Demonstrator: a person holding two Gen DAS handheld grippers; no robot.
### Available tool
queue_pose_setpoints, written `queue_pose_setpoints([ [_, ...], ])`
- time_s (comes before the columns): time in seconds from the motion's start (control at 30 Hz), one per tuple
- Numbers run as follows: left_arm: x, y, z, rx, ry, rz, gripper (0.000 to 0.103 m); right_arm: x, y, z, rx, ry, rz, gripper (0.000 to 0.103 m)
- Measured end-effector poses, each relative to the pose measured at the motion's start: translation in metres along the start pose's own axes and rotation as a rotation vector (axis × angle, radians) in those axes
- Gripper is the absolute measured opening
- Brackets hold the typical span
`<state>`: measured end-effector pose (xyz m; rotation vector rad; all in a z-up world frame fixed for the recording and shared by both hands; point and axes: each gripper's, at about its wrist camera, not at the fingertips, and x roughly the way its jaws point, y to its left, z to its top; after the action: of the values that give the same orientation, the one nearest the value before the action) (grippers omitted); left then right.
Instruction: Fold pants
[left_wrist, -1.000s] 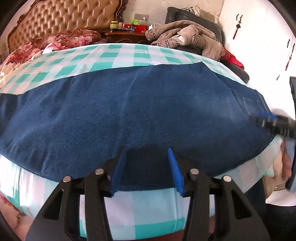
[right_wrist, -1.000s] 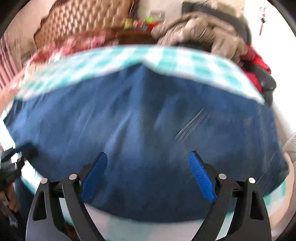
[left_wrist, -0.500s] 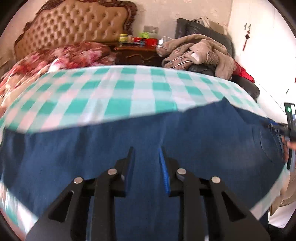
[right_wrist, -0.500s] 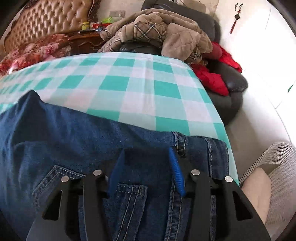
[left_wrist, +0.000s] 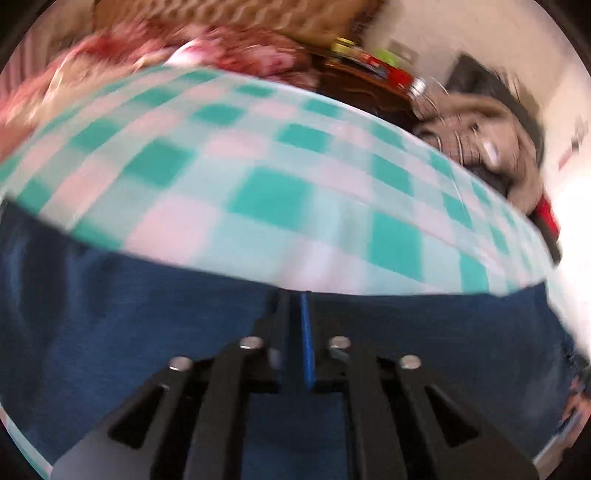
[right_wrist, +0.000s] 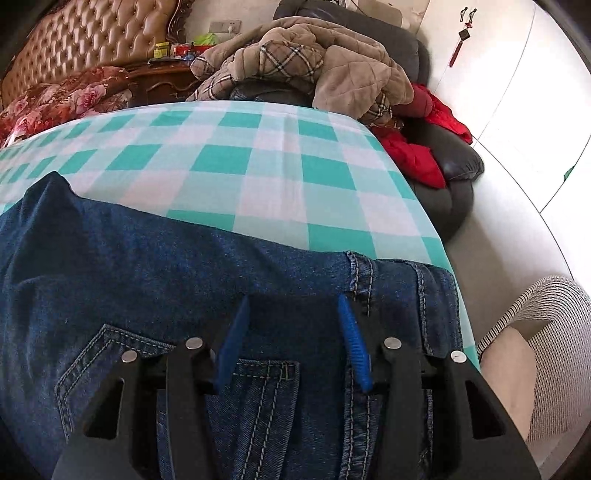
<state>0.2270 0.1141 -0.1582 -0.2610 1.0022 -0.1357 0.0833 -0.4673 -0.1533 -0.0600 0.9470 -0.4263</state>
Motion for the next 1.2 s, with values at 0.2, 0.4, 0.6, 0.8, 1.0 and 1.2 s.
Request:
queue_pose_setpoints([
  [0.2,-0.058,0.065,0.001,-0.121,-0.183,0.180,0.052,-0.005,0.000,0.006,0.022,0.032,-0.009,0.048],
  [0.4,-0.058,0.107,-0.021,-0.004,-0.066,0.308,0.051,-0.077,0.049,0.004,-0.021,-0.120,0.070,0.076],
  [0.6,-0.106,0.169,-0.034,-0.206,-0.198,0.397,0.040,-0.138,0.152,-0.029,-0.155,-0.157,0.398,0.079],
  [0.8,-0.112,0.181,-0.054,-0.158,-0.152,0.371,0.033,-0.136,0.221,-0.057,-0.226,-0.093,0.474,0.079],
  [1.0,-0.125,0.147,-0.063,-0.103,-0.193,0.364,0.043,-0.112,0.229,-0.077,-0.224,0.009,0.424,0.080],
  [1.2,-0.116,0.088,-0.088,-0.005,-0.141,0.252,0.049,-0.107,0.230,-0.086,-0.219,-0.012,0.418,0.087],
])
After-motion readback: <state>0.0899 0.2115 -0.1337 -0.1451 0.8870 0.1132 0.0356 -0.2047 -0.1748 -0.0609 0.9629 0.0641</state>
